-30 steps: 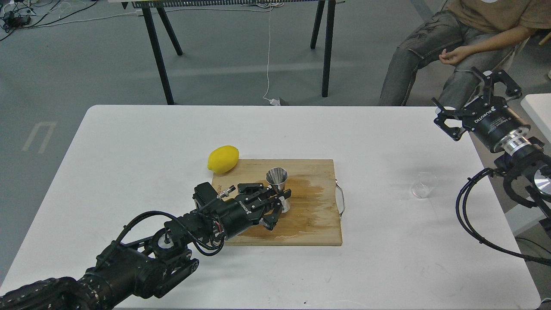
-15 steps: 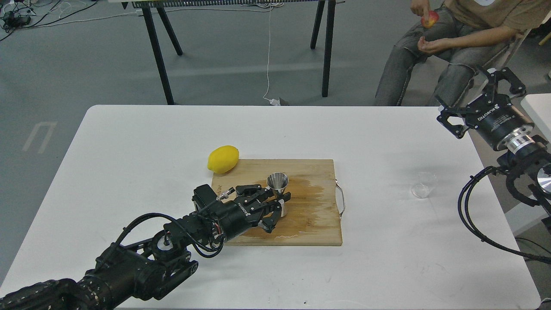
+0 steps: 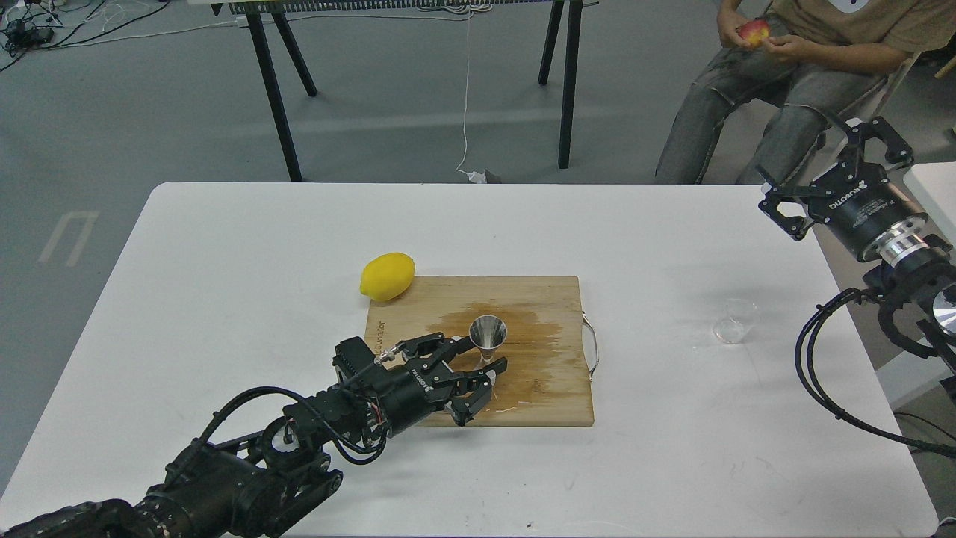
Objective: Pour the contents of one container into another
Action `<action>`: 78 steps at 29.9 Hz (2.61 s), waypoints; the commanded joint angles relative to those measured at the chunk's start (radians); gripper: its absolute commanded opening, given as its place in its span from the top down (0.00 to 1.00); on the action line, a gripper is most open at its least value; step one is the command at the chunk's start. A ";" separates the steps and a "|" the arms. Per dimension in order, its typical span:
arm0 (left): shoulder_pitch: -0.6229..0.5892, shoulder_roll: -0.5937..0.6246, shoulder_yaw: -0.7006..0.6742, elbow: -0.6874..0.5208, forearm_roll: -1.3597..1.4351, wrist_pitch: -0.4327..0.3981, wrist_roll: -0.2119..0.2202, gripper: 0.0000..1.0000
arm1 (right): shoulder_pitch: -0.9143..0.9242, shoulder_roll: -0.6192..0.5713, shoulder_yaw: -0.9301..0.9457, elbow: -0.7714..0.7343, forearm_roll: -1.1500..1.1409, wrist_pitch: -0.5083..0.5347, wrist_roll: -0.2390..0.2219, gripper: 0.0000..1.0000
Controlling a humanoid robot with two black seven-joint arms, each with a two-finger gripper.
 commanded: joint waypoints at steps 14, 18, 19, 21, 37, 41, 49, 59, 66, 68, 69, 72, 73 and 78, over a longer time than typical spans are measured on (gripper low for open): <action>0.007 0.063 -0.002 -0.005 -0.002 0.000 0.000 0.15 | -0.002 0.002 0.007 0.006 0.001 0.000 0.000 0.01; 0.030 0.113 -0.002 -0.012 -0.002 0.000 0.000 0.15 | -0.002 0.002 0.007 0.005 0.008 0.000 0.000 0.01; 0.033 0.121 -0.002 -0.012 -0.002 0.000 0.000 0.15 | -0.002 0.002 0.007 0.005 0.008 0.000 0.000 0.01; 0.040 0.135 -0.002 -0.012 -0.003 0.000 0.000 0.16 | -0.002 0.002 0.007 0.005 0.008 0.000 0.000 0.01; -0.257 0.595 -0.045 -0.244 -0.914 -0.135 0.000 0.17 | 0.089 0.004 -0.054 0.021 -0.008 0.000 -0.011 0.01; -0.306 0.655 -0.058 -0.244 -1.170 -0.618 0.000 0.17 | 0.217 -0.028 -0.116 0.057 0.011 0.000 -0.054 0.01; -0.295 0.670 -0.173 -0.181 -1.667 -0.977 0.000 0.16 | 0.128 -0.076 -0.032 0.070 0.525 -0.062 -0.058 0.01; -0.286 0.649 -0.161 -0.195 -1.710 -0.977 0.000 0.15 | -0.276 -0.111 0.313 0.357 0.772 -0.753 0.067 0.02; -0.272 0.649 -0.158 -0.195 -1.709 -0.977 0.000 0.15 | -0.448 -0.110 0.330 0.534 0.761 -0.977 0.155 0.02; -0.265 0.647 -0.158 -0.195 -1.709 -0.977 0.000 0.14 | -0.476 -0.104 0.321 0.557 0.758 -0.977 0.181 0.02; -0.262 0.646 -0.158 -0.195 -1.709 -0.977 0.000 0.14 | -0.479 -0.101 0.315 0.555 0.756 -0.977 0.192 0.02; -0.260 0.646 -0.158 -0.195 -1.709 -0.977 0.000 0.14 | -0.465 -0.099 0.243 0.549 0.733 -0.977 0.198 0.02; -0.260 0.646 -0.158 -0.195 -1.709 -0.977 0.000 0.14 | -0.456 -0.099 0.214 0.549 0.718 -0.977 0.199 0.02; -0.260 0.646 -0.158 -0.195 -1.709 -0.977 0.000 0.14 | -0.374 -0.055 0.114 0.485 0.655 -0.977 0.202 0.02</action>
